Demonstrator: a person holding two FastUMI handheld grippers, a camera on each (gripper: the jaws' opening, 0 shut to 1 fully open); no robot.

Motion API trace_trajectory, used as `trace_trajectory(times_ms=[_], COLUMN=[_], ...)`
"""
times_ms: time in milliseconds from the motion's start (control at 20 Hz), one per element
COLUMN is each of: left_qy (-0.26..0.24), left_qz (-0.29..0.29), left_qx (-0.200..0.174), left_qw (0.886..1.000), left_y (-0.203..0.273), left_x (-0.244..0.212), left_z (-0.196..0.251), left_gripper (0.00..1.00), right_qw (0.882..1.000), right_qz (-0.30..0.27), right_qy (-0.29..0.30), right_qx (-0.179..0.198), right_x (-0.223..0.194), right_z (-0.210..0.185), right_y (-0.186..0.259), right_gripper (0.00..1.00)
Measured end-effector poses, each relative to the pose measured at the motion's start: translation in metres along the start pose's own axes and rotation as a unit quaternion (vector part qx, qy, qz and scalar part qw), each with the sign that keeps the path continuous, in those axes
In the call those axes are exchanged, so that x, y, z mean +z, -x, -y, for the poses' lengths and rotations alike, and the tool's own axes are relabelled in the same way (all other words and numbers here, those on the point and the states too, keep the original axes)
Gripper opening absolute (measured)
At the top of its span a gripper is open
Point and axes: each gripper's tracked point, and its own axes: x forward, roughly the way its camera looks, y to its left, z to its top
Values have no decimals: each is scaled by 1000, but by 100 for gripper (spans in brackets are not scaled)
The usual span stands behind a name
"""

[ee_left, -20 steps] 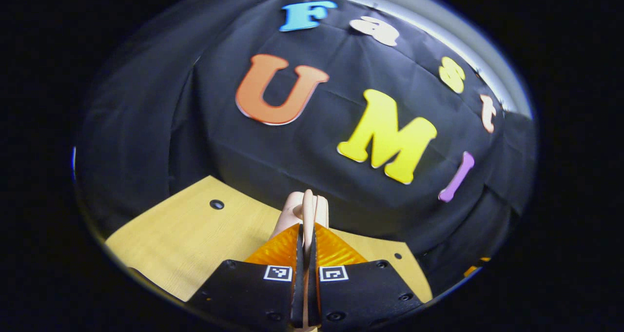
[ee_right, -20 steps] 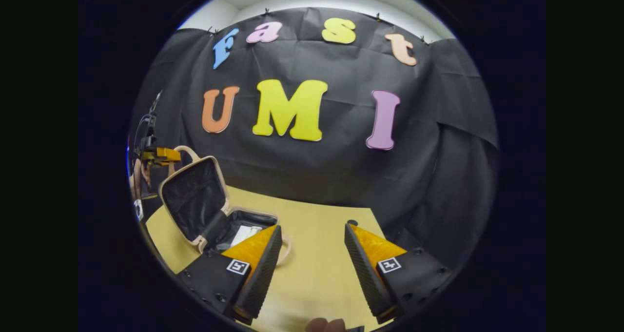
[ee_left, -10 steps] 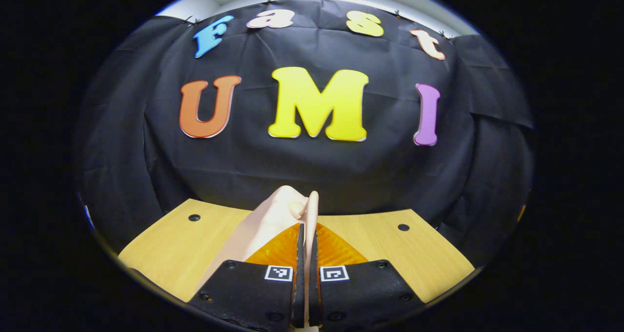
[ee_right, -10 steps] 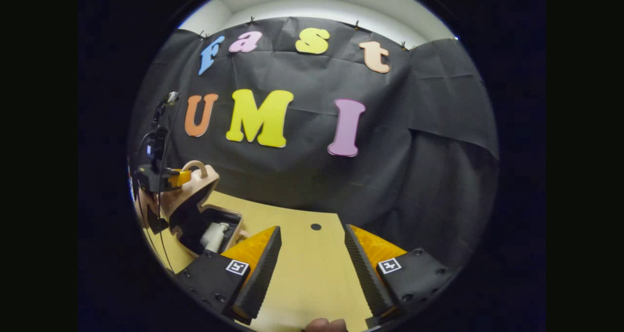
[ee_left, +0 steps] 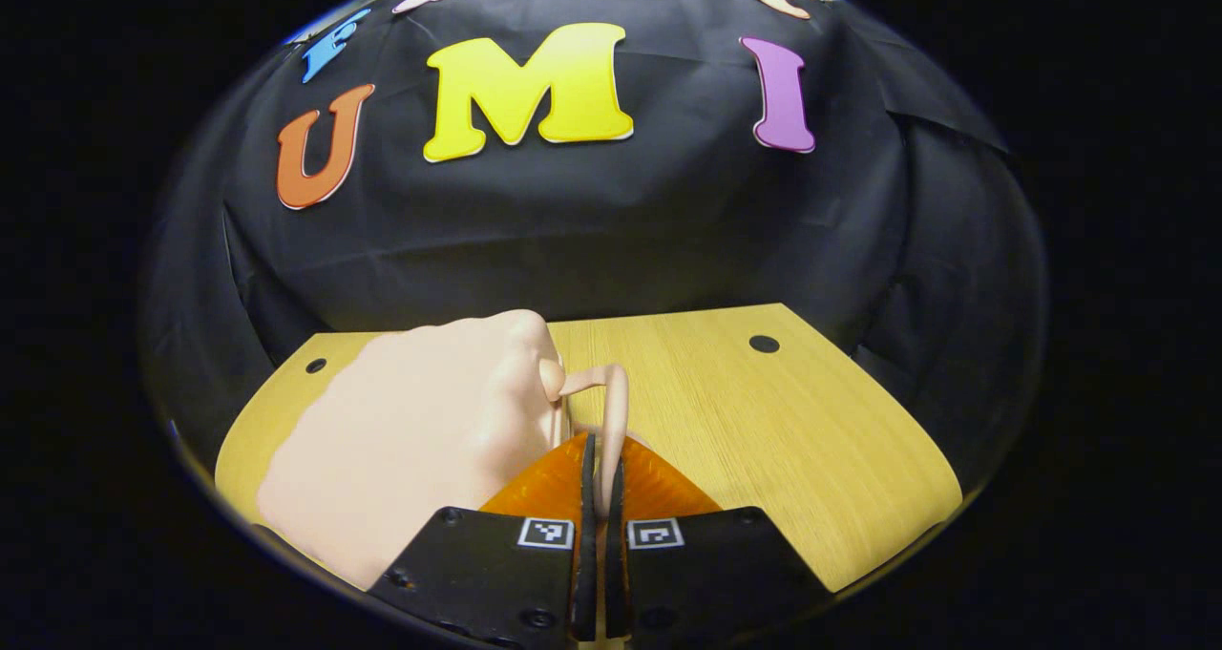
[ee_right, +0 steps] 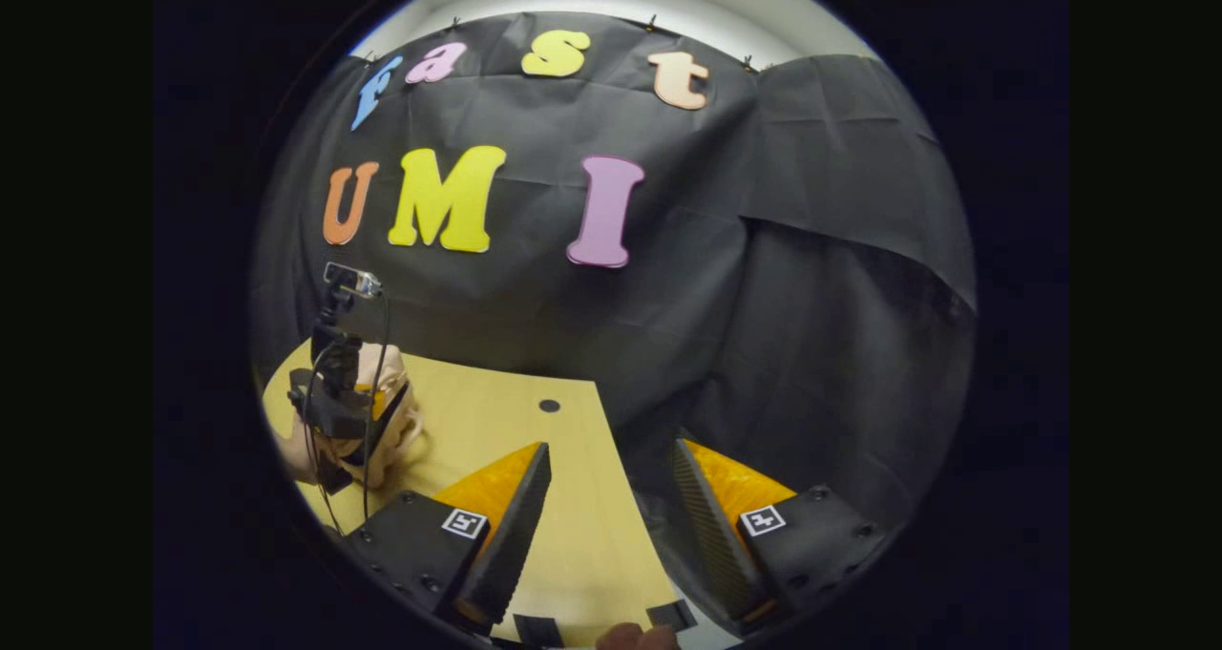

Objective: First open the suitcase, pack the skin care products into it, and then close the suitcase.

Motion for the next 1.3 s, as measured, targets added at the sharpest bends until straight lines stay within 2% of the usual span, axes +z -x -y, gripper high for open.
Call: trace_trajectory(times_ms=[150,350,450,550,650,750,800,850,950,1000,1050,1300], left_qy=[-6,-17,-9,-10,-10,-9,-5,2,23,33,42,50], left_qz=[-14,-17,-37,-66,-70,-67,-61,-52,-22,0,21,118], left_qx=[5,8,-1,-14,-18,-27,-31,-38,-43,-40,-34,-4], left_qw=[1000,1000,999,998,997,997,998,998,999,999,998,992], left_y=[-4,-7,-10,-7,1,13,21,30,53,67,80,153], left_x=[-13,-19,-28,-33,-30,-23,-15,-7,21,39,56,140], left_z=[6,10,15,22,29,36,37,37,28,20,8,-52], left_gripper=[7,7,12,23,36,72,80,84,86,99,95,95], right_qw=[1000,1000,1000,1000,999,999,999,998,997,995,994,984], right_qz=[-10,-12,-11,-8,-3,4,9,14,29,40,51,114], right_qy=[-10,-6,-5,-4,-6,-5,-4,-3,-3,-3,-2,-10], right_qx=[-8,5,17,26,34,45,52,60,77,86,95,139], right_x=[-6,-7,-7,-4,1,8,13,17,35,45,54,119], right_z=[12,5,-3,-10,-18,-27,-35,-42,-61,-72,-83,-145], right_y=[-5,-9,-9,-9,-10,-10,-10,-10,-5,-4,-3,7], right_gripper=[77,76,77,78,78,78,78,77,77,78,77,77])
